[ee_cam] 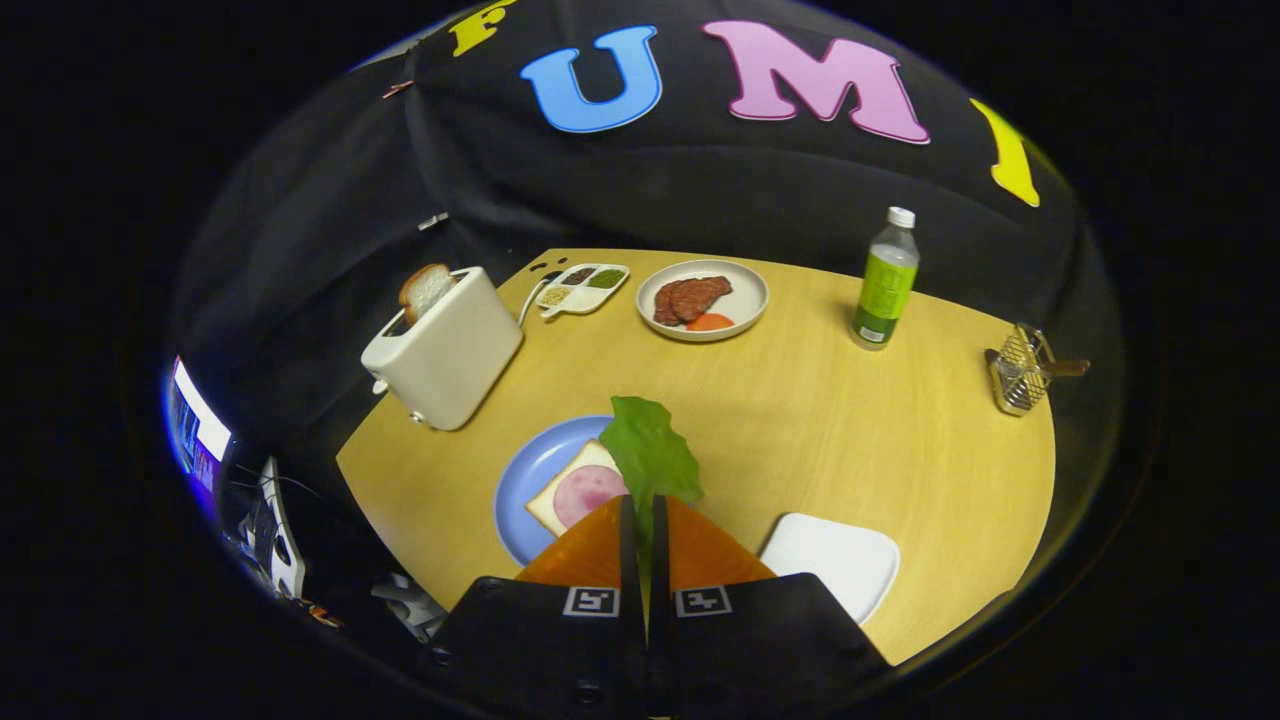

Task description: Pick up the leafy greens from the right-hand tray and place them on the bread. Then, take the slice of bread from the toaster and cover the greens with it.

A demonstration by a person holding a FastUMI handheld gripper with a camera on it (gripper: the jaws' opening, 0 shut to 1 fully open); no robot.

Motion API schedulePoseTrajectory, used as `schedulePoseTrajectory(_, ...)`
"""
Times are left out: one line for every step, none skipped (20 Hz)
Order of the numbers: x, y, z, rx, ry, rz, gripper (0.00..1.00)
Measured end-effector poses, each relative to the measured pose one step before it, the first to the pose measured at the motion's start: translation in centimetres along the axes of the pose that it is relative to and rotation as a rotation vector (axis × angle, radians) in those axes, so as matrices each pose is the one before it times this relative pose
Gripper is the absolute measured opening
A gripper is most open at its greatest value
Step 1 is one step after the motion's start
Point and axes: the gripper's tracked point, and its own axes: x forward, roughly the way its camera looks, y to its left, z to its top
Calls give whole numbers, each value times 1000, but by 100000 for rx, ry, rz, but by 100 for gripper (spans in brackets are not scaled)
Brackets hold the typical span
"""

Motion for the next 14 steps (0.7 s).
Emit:
schedulePoseTrajectory(1103, 587, 91, -2163, 868, 460, 6)
schedulePoseTrajectory(987, 594, -129, -2207, 1649, 397, 6)
schedulePoseTrajectory(1055, 617, -184, -1620, 1404, 165, 6)
schedulePoseTrajectory(1015, 463, -223, -1582, 1549, 175, 6)
schedulePoseTrajectory(1050, 309, -326, -1573, 1872, -506, 6)
schedulePoseTrajectory(876, 268, -336, -1231, 1989, -475, 6)
schedulePoseTrajectory(735, 324, -234, -851, 1406, -89, 6)
schedulePoseTrajectory(652, 387, -74, -631, 745, -60, 6)
schedulePoseTrajectory(483, 337, -174, -606, 901, 211, 7)
schedulePoseTrajectory(344, 278, -210, -264, 916, -73, 7)
schedulePoseTrajectory(312, 350, -87, -81, 783, 444, 8)
schedulePoseTrajectory(272, 228, 7, 118, 498, 234, 9)
schedulePoseTrajectory(309, 83, -109, -15, 522, -199, 10)
schedulePoseTrajectory(202, -35, -10, -153, 539, -595, 14)
